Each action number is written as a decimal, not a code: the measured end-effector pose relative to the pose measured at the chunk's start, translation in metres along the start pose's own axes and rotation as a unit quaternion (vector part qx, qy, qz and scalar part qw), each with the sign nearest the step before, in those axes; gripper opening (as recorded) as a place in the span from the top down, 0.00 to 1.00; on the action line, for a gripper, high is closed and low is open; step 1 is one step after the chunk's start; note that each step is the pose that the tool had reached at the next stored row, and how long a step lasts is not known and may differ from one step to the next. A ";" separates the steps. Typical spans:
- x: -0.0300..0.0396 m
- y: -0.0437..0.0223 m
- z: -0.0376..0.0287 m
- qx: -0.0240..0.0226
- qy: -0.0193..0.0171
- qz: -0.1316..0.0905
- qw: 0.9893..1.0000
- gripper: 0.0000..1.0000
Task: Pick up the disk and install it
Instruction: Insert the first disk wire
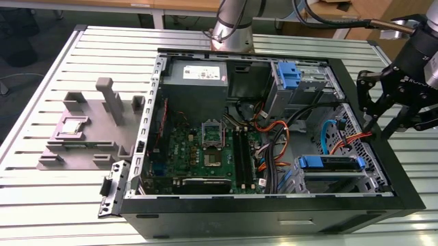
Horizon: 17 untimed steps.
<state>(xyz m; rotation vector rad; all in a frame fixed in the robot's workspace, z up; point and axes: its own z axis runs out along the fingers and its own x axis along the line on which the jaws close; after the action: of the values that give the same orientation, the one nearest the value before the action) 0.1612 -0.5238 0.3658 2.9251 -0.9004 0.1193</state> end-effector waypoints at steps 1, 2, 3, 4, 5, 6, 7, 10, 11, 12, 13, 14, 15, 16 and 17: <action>-0.0006 -0.0009 0.0006 -0.003 0.002 0.000 1.000 0.64; -0.0011 -0.0018 0.0013 -0.005 0.004 0.000 1.000 0.64; -0.0015 -0.0025 0.0022 -0.006 0.004 0.000 1.000 0.64; -0.0017 -0.0032 0.0030 -0.006 0.004 0.000 1.000 0.64; -0.0019 -0.0040 0.0037 -0.006 0.004 0.000 1.000 0.64; -0.0019 -0.0048 0.0043 -0.006 0.004 0.000 1.000 0.64; -0.0018 -0.0056 0.0048 -0.006 0.004 0.000 1.000 0.64; -0.0016 -0.0079 0.0063 -0.006 0.004 -0.001 1.000 0.64; -0.0018 -0.0087 0.0067 -0.006 0.004 -0.001 1.000 0.64; -0.0018 -0.0095 0.0072 -0.006 0.004 -0.001 1.000 0.64; -0.0017 -0.0102 0.0079 -0.006 0.004 -0.001 1.000 0.64; -0.0015 -0.0110 0.0083 -0.006 0.004 -0.001 1.000 0.64; -0.0010 -0.0119 0.0088 -0.006 0.004 -0.001 1.000 0.64; -0.0007 -0.0127 0.0092 -0.006 0.004 -0.001 1.000 0.64; -0.0004 -0.0132 0.0096 -0.007 0.005 -0.001 1.000 0.64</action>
<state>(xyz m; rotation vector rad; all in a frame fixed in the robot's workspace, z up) 0.1688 -0.5136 0.3555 2.9108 -0.8946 0.1260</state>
